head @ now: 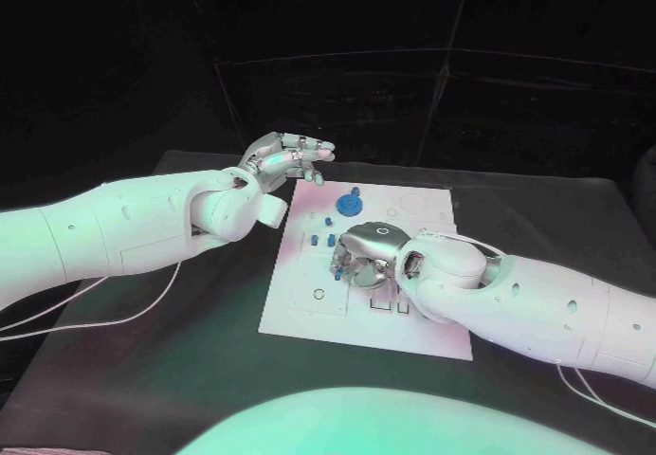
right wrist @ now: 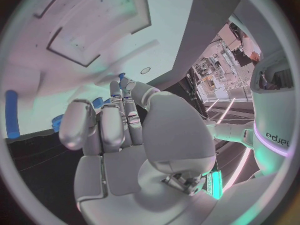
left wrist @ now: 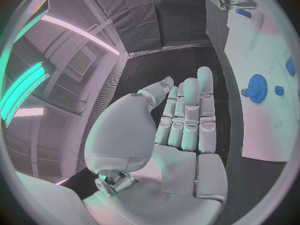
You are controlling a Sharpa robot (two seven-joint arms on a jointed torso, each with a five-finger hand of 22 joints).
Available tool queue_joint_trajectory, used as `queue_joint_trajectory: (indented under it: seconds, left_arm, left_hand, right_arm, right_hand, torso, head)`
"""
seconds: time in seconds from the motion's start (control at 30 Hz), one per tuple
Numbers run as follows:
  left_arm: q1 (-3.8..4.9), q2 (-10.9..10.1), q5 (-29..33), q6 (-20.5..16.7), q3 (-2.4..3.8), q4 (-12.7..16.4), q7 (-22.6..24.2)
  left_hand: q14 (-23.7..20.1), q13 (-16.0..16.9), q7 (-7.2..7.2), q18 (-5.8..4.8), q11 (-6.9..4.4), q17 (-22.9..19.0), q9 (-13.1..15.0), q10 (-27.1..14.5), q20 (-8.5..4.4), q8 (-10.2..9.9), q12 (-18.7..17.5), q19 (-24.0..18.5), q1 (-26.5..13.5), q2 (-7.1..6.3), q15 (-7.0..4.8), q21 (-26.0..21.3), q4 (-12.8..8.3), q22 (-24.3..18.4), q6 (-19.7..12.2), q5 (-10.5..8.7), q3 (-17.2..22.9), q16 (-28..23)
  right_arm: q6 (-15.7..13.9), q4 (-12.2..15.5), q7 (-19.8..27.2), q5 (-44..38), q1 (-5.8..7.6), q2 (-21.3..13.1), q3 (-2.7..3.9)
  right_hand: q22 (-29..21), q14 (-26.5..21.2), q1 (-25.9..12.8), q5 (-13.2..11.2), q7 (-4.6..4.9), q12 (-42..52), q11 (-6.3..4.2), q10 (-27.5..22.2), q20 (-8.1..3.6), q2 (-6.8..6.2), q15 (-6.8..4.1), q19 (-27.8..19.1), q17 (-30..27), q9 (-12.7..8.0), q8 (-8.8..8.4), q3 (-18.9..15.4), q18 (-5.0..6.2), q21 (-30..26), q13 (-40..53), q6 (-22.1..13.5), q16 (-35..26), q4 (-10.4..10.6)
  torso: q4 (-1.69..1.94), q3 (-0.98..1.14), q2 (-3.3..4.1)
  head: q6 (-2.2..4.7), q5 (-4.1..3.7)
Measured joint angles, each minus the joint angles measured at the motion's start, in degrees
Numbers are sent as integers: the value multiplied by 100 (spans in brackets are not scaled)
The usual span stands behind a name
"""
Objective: Assemble the parts on the task board
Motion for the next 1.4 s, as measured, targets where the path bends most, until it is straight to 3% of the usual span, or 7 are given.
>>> queue_joint_trajectory:
  seconds: [0.43,0.57,0.73,0.9,1.07,1.4]
  left_arm:
    - [0,-6,0,18,0,5,-9]
    - [1,-6,0,24,0,6,-14]
    - [2,-10,1,30,0,6,-21]
    - [2,-12,1,35,0,4,-31]
    - [3,-12,1,41,0,2,-47]
    - [3,-15,1,54,0,-4,-69]
  left_hand:
    - [0,0,0,0,0,-13,0,0,0,0,0,0,0,0,0,0,0,-7,0,0,0,0]
    - [0,0,0,0,0,-13,1,0,0,0,0,0,0,0,0,0,0,-7,0,0,0,0]
    - [0,0,0,-1,0,-12,1,0,0,0,0,0,0,0,0,0,0,-6,0,0,0,0]
    - [0,0,0,0,0,-12,1,0,0,0,0,0,0,0,0,0,0,-6,0,0,0,0]
    - [-20,0,0,-1,0,-18,1,0,0,0,0,0,0,0,21,0,0,-6,0,0,0,0]
    - [-21,0,0,-2,0,-17,1,0,0,0,0,0,0,0,21,0,0,-10,0,0,0,0]
  right_arm:
    - [66,-7,-40,-133,3,42,-2]
    - [82,-14,-44,-152,1,48,-7]
    - [86,-30,-47,-164,-4,47,-15]
    - [79,-31,-42,-160,-5,45,-16]
    - [33,-25,-28,-138,-5,36,-17]
    - [-265,104,3,-82,-6,-176,-18]
  right_hand:
    - [-10,0,-74,0,31,-76,3,-3,0,-74,0,0,-11,-9,-6,-29,0,0,4,-35,0,-22]
    - [-42,-2,-182,141,106,-230,90,-179,2,-181,5,-2,-34,-38,-105,-130,0,0,-13,-183,0,19]
    - [-85,-11,-264,196,156,-311,161,-349,32,-263,53,-32,-71,-51,-105,-223,0,-41,-15,-272,0,47]
    - [-85,-11,-264,197,150,-332,161,-349,53,-263,53,-53,-77,-51,-105,-239,0,-41,-14,-304,0,49]
    - [-132,10,-330,218,89,-378,146,-491,53,-329,74,-53,-104,-72,-105,-363,0,-63,-9,-678,0,61]
    - [-224,10,-399,302,52,-399,139,-580,73,-430,73,-73,-153,-72,-104,-578,0,-128,-9,-962,0,101]
  torso:
    - [4,-2,-2]
    - [4,-3,-4]
    - [5,-3,-4]
    - [5,-3,-4]
    - [5,-2,-4]
    - [5,4,-7]
  head:
    - [-8,-8]
    - [-9,-9]
    - [-9,-10]
    - [-10,-13]
    - [-8,-14]
    - [15,-24]
